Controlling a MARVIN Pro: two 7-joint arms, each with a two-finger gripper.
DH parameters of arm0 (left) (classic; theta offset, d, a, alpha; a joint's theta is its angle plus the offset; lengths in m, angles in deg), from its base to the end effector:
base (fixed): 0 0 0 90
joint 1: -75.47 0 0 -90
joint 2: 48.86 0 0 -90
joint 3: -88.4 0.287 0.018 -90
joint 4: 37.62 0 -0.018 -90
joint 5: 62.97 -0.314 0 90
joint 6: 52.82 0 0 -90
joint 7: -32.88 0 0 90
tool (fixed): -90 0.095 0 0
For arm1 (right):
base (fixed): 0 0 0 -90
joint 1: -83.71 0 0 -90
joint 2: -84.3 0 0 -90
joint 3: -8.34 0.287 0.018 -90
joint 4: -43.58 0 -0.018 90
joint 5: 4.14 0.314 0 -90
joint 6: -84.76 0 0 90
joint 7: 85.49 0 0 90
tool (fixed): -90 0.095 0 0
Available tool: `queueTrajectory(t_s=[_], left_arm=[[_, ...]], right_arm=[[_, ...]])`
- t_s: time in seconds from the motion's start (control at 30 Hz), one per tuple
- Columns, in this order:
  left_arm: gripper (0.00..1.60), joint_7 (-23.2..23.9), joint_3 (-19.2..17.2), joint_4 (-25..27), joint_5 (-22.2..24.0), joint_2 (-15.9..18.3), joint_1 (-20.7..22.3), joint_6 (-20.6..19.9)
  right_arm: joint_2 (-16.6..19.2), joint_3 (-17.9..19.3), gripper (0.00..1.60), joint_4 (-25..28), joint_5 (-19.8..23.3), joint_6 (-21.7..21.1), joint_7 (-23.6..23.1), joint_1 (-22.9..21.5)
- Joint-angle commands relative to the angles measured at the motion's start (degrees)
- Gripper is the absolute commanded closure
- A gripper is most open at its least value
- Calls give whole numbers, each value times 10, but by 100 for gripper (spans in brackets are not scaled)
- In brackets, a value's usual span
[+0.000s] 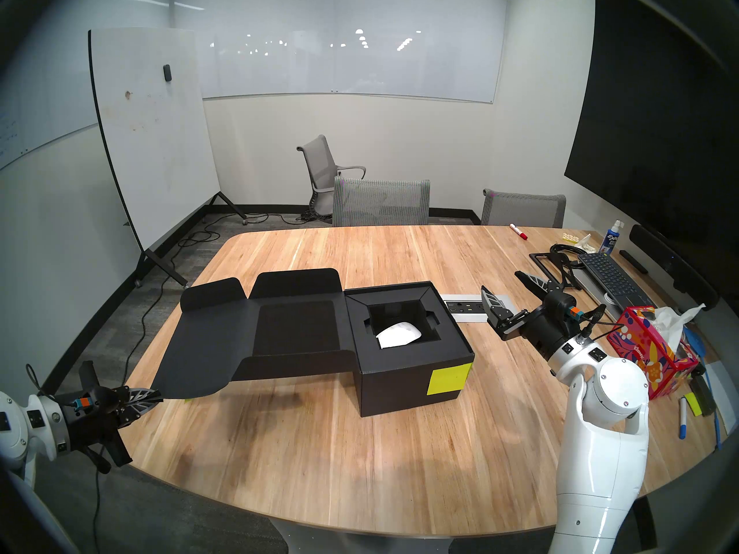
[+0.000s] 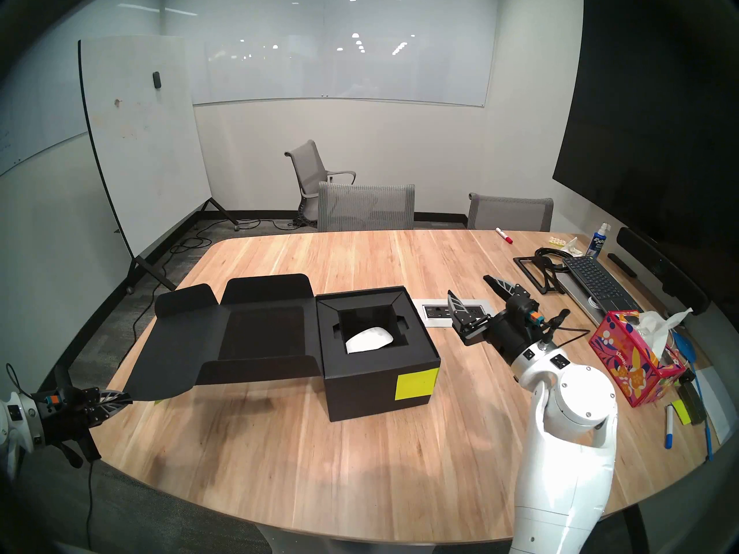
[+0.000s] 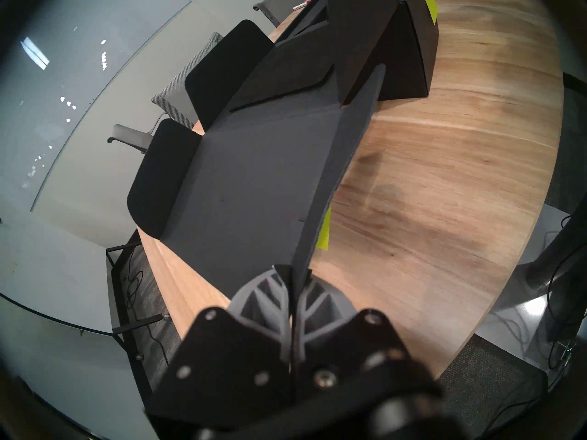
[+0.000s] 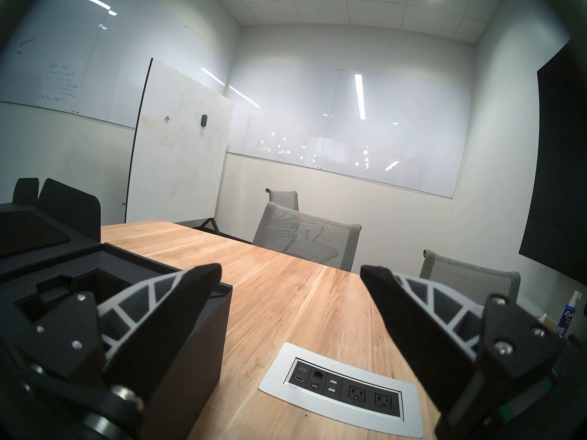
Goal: Open the box and place the mouse inside
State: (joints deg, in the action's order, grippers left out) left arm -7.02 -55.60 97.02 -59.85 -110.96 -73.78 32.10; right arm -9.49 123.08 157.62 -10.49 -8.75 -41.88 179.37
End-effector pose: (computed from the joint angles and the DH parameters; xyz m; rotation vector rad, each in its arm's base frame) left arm 0.1711 0.1929 -0.1710 -2.2634 1.3765 -1.3181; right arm 0.3523 -0.0852 -0.2012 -1.9536 -0.6040 -2.2597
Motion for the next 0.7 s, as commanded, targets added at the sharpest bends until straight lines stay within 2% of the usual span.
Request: queueTrajectory(t_s=[0.0, 0.47, 0.67], left_arm=[[160, 2, -30, 23, 17, 7, 17, -10], [160, 27, -78, 44, 49, 8, 45, -40], [160, 38, -102, 30, 59, 7, 53, -42]], right_arm=[[1, 1, 0, 12, 6, 3, 1, -5], [1, 1, 0, 13, 6, 3, 1, -5], [1, 1, 0, 13, 6, 3, 1, -5]])
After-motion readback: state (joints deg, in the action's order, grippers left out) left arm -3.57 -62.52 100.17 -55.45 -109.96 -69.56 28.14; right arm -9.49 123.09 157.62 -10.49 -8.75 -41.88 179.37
